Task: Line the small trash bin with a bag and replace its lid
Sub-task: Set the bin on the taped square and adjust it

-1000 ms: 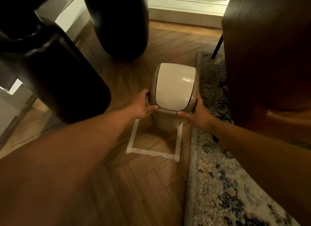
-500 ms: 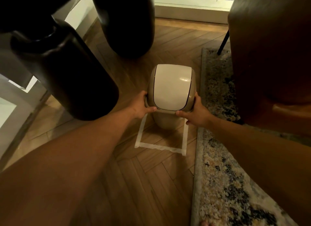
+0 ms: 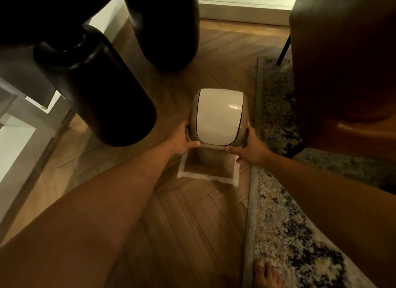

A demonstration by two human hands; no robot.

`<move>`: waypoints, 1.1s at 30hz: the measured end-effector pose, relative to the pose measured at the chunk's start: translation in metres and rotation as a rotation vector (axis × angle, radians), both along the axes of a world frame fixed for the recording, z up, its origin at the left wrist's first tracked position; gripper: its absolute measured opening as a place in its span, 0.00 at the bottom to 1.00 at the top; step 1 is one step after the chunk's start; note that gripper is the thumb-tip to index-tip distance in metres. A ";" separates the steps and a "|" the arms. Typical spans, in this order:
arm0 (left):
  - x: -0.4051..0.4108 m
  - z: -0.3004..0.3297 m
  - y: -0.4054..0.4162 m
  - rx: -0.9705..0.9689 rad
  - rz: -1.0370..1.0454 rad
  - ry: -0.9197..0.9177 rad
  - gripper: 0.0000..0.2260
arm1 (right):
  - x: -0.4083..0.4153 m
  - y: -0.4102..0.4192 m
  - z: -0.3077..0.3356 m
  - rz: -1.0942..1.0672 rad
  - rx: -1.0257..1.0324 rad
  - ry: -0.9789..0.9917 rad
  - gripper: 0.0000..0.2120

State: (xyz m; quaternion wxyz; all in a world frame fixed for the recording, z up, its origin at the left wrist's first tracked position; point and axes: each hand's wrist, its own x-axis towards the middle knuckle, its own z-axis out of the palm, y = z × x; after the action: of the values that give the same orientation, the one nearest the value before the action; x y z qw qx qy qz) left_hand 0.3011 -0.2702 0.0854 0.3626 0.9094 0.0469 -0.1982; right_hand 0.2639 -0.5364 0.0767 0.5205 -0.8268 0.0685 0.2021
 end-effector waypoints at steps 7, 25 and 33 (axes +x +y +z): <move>-0.014 -0.007 0.007 -0.020 -0.007 -0.020 0.40 | -0.012 0.003 0.001 0.113 -0.065 -0.045 0.61; -0.007 -0.010 0.018 -0.079 -0.194 -0.163 0.59 | -0.013 -0.001 -0.009 0.176 -0.176 -0.359 0.60; 0.008 -0.005 0.019 -0.102 -0.206 -0.133 0.59 | -0.010 0.009 -0.003 0.147 -0.070 -0.324 0.58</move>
State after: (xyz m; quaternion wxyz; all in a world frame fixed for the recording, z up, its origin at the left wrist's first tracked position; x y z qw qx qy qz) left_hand 0.3093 -0.2510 0.0801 0.3883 0.9009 -0.0812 -0.1758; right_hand 0.2535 -0.5276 0.0738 0.4794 -0.8689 -0.0699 0.1012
